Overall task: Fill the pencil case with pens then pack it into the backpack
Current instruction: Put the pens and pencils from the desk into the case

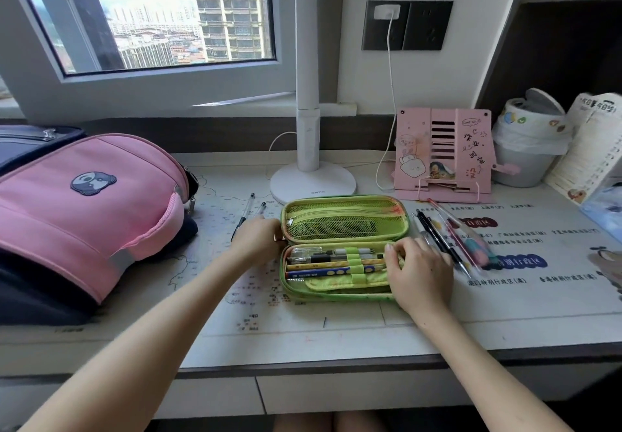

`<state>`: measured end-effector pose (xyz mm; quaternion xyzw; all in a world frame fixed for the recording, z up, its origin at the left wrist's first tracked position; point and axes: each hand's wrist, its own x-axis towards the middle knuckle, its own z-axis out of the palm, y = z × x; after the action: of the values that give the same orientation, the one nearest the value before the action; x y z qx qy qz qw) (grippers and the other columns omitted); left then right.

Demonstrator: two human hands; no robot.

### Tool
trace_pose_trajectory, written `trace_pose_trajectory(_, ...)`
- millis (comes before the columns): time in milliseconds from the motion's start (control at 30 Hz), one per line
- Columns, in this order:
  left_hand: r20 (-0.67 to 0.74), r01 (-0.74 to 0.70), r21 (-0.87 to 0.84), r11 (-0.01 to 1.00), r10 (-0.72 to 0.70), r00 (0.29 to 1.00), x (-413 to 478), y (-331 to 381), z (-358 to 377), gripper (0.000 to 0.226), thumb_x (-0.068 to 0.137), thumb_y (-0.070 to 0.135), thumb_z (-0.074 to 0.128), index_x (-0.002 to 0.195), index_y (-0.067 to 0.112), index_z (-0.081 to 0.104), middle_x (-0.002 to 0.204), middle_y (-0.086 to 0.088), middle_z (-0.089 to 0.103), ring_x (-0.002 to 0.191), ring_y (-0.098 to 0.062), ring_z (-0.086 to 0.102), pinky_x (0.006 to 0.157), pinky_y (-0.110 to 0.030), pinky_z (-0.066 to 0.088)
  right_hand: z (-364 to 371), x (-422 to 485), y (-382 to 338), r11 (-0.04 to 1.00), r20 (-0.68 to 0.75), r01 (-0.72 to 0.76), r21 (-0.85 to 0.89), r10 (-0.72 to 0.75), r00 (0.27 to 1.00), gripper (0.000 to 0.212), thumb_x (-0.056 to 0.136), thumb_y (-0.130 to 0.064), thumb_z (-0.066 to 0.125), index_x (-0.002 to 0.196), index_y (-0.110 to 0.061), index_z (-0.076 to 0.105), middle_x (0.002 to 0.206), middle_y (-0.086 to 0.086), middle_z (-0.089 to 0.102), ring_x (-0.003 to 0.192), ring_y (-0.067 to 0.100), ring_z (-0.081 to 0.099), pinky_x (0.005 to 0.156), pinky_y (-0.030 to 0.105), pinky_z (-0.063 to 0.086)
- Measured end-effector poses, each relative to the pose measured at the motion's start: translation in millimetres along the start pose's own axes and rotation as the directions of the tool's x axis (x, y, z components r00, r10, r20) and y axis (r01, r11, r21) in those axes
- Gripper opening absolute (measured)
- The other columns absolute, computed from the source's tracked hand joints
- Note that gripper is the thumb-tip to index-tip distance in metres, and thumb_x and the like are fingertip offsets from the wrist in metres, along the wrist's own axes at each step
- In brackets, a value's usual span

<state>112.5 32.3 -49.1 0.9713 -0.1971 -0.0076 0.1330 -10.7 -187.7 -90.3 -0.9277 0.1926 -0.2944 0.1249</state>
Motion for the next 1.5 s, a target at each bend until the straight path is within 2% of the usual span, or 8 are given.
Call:
trace_pose_trajectory(100, 0.107, -0.056, 0.161, 0.985, 0.039, 0.993, -0.9, -5.7, -4.1, 0.024, 0.09, 0.02, 0.053, 0.07, 0.005, 0.054, 0.13, -0.024, 0.052, 0.111, -0.027, 0.057, 0.082, -0.039, 0.052, 0.6, 0.6, 0.6, 1.0, 0.002, 0.0, -0.005, 0.0, 1.0, 0.024, 0.09, -0.031, 0.051, 0.081, -0.013, 0.064, 0.083, 0.004, 0.067, 0.077, 0.025, 0.059, 0.075, 0.035, 0.036)
trace_pose_trajectory(200, 0.128, -0.041, 0.249, 0.968, 0.009, 0.992, -15.4, -14.7, -16.6, 0.018, 0.093, 0.015, 0.047, 0.089, 0.001, 0.059, 0.101, -0.016, 0.061, 0.073, -0.023, 0.059, 0.07, -0.034, 0.053, 1.1, 0.2, 0.6, 1.0, -0.003, 0.007, -0.005, -0.007, 1.0, 0.023, 0.089, -0.031, 0.051, 0.081, -0.013, 0.064, 0.082, 0.004, 0.066, 0.076, 0.025, 0.058, 0.074, 0.034, 0.036)
trace_pose_trajectory(333, 0.036, 0.014, 0.32, 0.947, -0.027, 0.999, -43.6, -39.1, -43.7, 0.014, 0.09, 0.004, 0.043, 0.079, 0.01, 0.05, 0.081, -0.006, 0.058, 0.068, -0.021, 0.05, 0.062, -0.032, 0.044, 1.2, -0.1, 1.0, 1.0, 0.002, 0.014, -0.005, -0.014, 1.0, 0.024, 0.089, -0.031, 0.051, 0.081, -0.013, 0.064, 0.081, 0.004, 0.066, 0.075, 0.024, 0.058, 0.074, 0.035, 0.038)
trace_pose_trajectory(433, -0.064, 0.064, 0.192, 0.979, -0.053, 0.997, -65.2, -54.7, -64.4, 0.015, 0.091, 0.009, 0.048, 0.078, 0.012, 0.054, 0.079, -0.006, 0.058, 0.069, -0.022, 0.05, 0.058, -0.03, 0.037, 1.1, -0.3, 1.3, 1.0, 0.001, 0.016, -0.005, -0.016, 1.0, 0.024, 0.089, -0.031, 0.051, 0.082, -0.013, 0.064, 0.082, 0.004, 0.066, 0.076, 0.024, 0.058, 0.075, 0.035, 0.038)
trace_pose_trajectory(533, -0.17, -0.121, -0.034, 0.992, 0.113, 0.979, -84.6, -51.6, -74.9, 0.008, 0.086, 0.014, 0.06, 0.081, 0.012, 0.066, 0.076, -0.001, 0.062, 0.069, -0.02, 0.056, 0.063, -0.03, 0.042, 1.5, -0.2, 1.3, 1.0, 0.001, 0.014, -0.009, -0.014, 1.0, 0.023, 0.089, -0.031, 0.051, 0.084, -0.013, 0.064, 0.084, 0.005, 0.067, 0.078, 0.025, 0.059, 0.076, 0.035, 0.037)
trace_pose_trajectory(900, -0.18, -0.517, 0.025, 0.856, 0.513, 0.839, -82.9, 4.5, -22.3, 0.017, 0.088, 0.02, 0.056, 0.091, 0.012, 0.071, 0.084, -0.002, 0.067, 0.079, -0.02, 0.055, 0.071, -0.024, 0.041, -1.5, 0.5, -0.1, 1.0, 0.026, 0.005, -0.016, -0.005, 1.0, 0.025, 0.089, -0.033, 0.05, 0.084, -0.013, 0.064, 0.087, 0.005, 0.066, 0.081, 0.025, 0.058, 0.078, 0.036, 0.037)
trace_pose_trajectory(1333, -0.163, -0.533, -0.063, 0.844, 0.518, 0.839, -67.3, 50.3, 5.6, 0.014, 0.084, 0.016, 0.062, 0.08, 0.007, 0.071, 0.079, -0.006, 0.063, 0.078, -0.023, 0.056, 0.066, -0.023, 0.039, -2.7, -0.3, -0.5, 1.0, 0.022, 0.007, -0.025, -0.006, 1.0, 0.025, 0.089, -0.031, 0.05, 0.083, -0.012, 0.065, 0.086, 0.005, 0.066, 0.082, 0.026, 0.058, 0.076, 0.035, 0.036)
trace_pose_trajectory(1500, -0.176, -0.472, -0.106, 0.875, 0.451, 0.875, -62.3, 53.5, 10.1, 0.012, 0.08, 0.025, 0.066, 0.078, 0.014, 0.069, 0.079, 0.003, 0.054, 0.075, -0.018, 0.053, 0.063, -0.022, 0.038, -19.9, 3.1, 8.5, 0.981, -0.093, 0.053, 0.188, -0.036, 0.995, 0.017, 0.09, -0.017, 0.053, 0.084, -0.008, 0.066, 0.084, 0.007, 0.066, 0.077, 0.025, 0.059, 0.071, 0.036, 0.046)
